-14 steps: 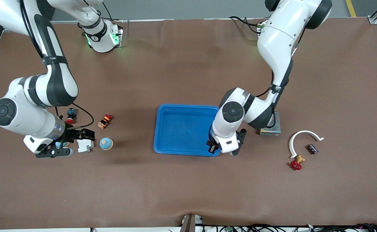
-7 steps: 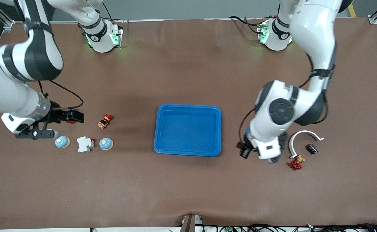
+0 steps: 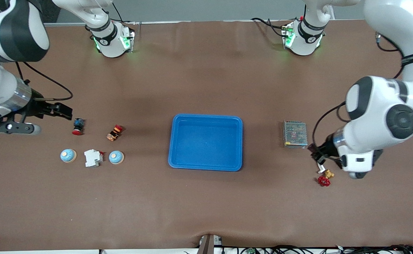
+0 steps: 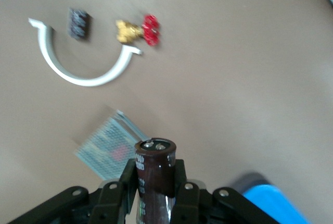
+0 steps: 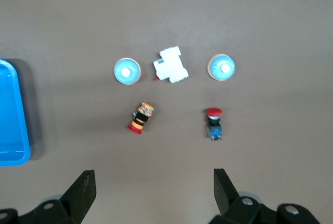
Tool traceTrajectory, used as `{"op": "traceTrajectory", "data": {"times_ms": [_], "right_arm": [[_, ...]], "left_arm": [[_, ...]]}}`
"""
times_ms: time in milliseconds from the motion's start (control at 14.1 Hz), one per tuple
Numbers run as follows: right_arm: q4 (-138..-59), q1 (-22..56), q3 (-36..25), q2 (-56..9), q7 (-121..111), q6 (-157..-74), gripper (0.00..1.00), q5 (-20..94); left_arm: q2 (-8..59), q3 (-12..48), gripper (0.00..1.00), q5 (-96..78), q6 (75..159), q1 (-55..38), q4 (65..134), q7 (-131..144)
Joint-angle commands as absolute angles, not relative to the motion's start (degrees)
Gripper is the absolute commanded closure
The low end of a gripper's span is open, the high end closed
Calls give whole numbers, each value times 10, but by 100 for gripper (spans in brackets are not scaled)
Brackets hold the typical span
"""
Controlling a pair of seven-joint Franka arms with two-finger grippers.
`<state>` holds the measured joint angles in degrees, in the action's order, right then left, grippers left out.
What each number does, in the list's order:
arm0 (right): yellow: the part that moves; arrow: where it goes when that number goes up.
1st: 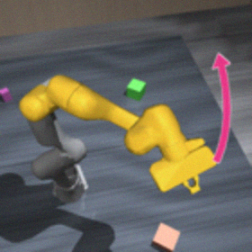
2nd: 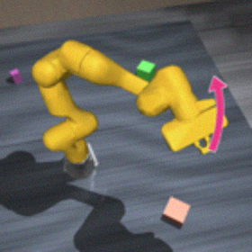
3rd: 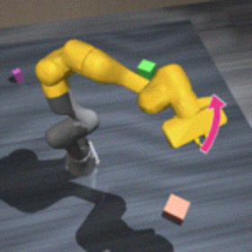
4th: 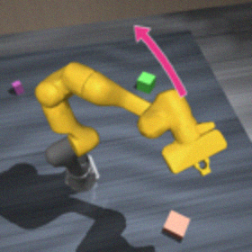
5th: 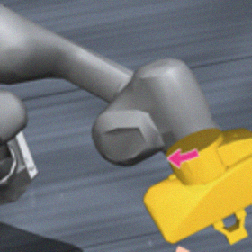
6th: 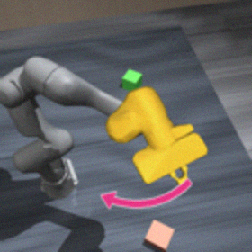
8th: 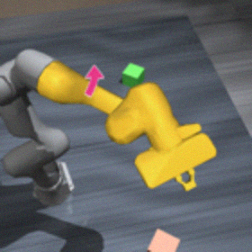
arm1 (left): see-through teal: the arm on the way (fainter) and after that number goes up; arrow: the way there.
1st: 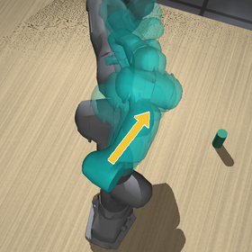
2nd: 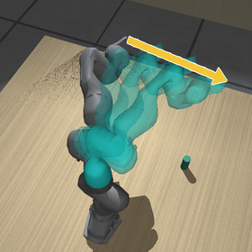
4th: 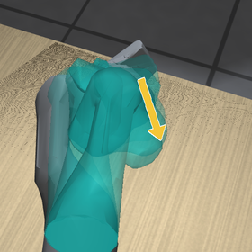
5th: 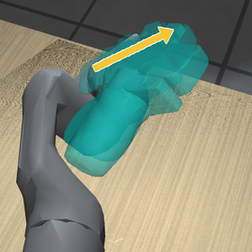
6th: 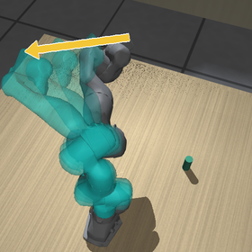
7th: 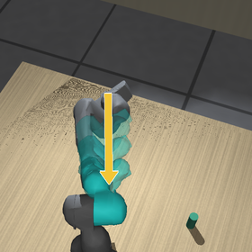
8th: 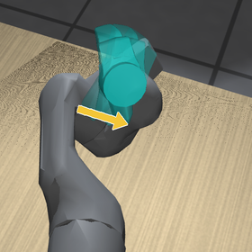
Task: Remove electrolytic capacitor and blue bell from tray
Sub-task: 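Carry the capacitor toward the clamp while the right gripper withdraws to rest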
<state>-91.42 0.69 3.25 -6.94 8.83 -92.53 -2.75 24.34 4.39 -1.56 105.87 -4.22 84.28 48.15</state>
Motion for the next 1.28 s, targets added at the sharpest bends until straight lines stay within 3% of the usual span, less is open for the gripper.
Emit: {"op": "traceTrajectory", "data": {"times_ms": [0,497,710,1206], "right_arm": [[-884,-4,41,-62,92,-886,0,-36],[-884,0,32,-21,42,-864,0,-34],[-884,3,19,-7,19,-860,0,-34],[-883,-21,3,4,-18,-852,0,-27]], "left_arm": [[173,50,100,-37,1063,21,941,349],[92,49,100,-33,1167,79,1121,176],[53,49,100,-31,1303,79,1252,156],[85,60,100,23,1486,80,1365,152]]}}
